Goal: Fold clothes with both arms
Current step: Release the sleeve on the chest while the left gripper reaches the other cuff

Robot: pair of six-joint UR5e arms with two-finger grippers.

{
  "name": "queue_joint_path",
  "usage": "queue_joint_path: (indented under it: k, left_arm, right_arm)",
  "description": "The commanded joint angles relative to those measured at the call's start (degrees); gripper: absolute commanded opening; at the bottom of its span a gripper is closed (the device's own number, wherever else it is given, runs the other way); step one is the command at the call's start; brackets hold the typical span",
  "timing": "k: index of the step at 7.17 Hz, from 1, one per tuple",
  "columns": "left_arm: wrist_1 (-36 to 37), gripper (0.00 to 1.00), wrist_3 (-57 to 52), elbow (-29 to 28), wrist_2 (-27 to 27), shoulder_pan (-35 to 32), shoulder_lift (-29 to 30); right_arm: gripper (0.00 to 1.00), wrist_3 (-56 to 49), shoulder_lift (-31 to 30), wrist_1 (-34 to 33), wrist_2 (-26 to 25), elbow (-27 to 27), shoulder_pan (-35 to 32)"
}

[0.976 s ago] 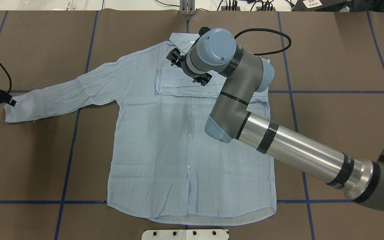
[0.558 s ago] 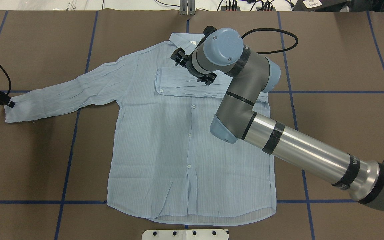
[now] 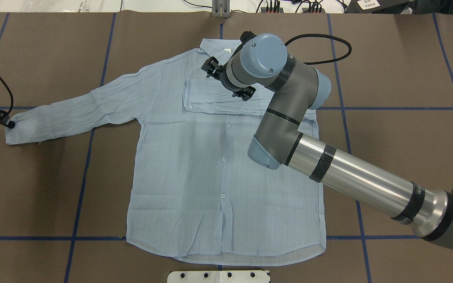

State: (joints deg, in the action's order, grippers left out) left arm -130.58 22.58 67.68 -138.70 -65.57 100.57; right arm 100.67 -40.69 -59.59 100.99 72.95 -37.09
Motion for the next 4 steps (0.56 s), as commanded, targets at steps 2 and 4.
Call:
queue_joint_path:
  k: [2, 4]
  left_arm:
    - [-0.2, 0.00, 7.4, 3.8, -11.4, 0.1, 2.1]
    - [-0.3, 0.00, 24.3, 6.8, -12.0, 0.2, 11.4]
  right_arm:
    - [1.00, -0.6, -3.1, 0.0, 2.1, 2.4, -1.4]
    - [1.00, -7.8, -12.6, 0.2, 8.9, 9.7, -5.6]
